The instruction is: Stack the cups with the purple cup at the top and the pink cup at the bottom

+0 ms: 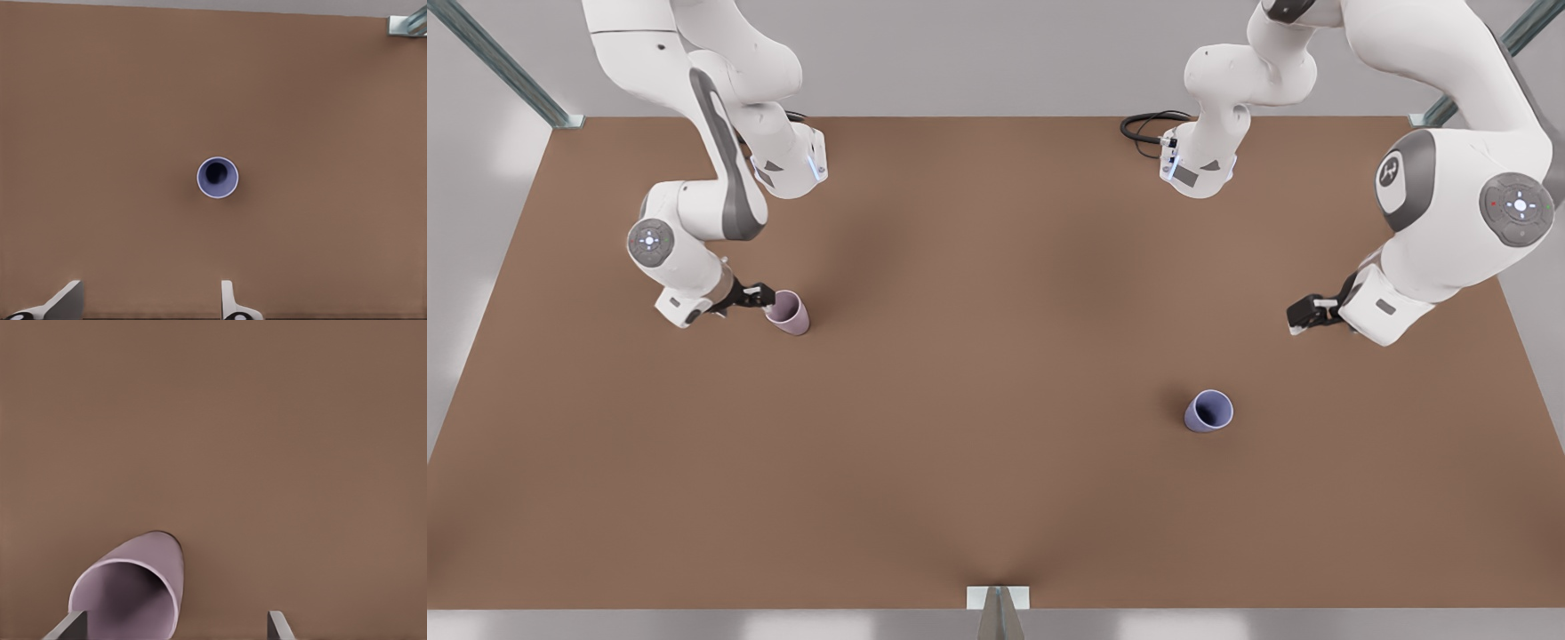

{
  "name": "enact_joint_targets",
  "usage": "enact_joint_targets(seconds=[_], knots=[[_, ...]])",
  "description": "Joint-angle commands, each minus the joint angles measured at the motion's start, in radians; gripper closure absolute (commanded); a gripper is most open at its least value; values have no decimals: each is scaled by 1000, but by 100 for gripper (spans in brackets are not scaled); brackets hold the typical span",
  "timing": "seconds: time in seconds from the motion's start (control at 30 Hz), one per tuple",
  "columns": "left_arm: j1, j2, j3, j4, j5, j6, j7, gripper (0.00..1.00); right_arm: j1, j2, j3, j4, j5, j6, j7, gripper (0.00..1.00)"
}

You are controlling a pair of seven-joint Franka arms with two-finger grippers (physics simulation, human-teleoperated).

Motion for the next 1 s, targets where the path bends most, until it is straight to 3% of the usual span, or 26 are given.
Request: enact_joint_targets(seconds=[0.0,0.27,0.33,0.6,0.67,0.73,0.87,0.97], knots=[[0,-5,0,1,-1,-89,7,0,1,2,0,-18,15,43,-8,0],[1,5,40,-5,-1,-245,35,0,1,80,0,-34,15,46,-10,0],[6,11,103,-3,-1,-256,113,0,1,103,0,-32,15,48,-10,0],[6,-17,54,37,-19,-239,121,0,2,181,0,-31,32,97,-8,2],[5,-29,45,41,-21,-268,118,0,4,185,0,-29,40,97,-8,27],[5,-40,43,63,-39,-259,121,0,4,185,0,-29,61,97,-8,44],[-2,5,46,63,-85,-190,113,0,4,181,0,-28,63,91,-8,60],[-2,72,54,61,-70,-18,121,0,4,178,0,-28,67,89,-10,76]])
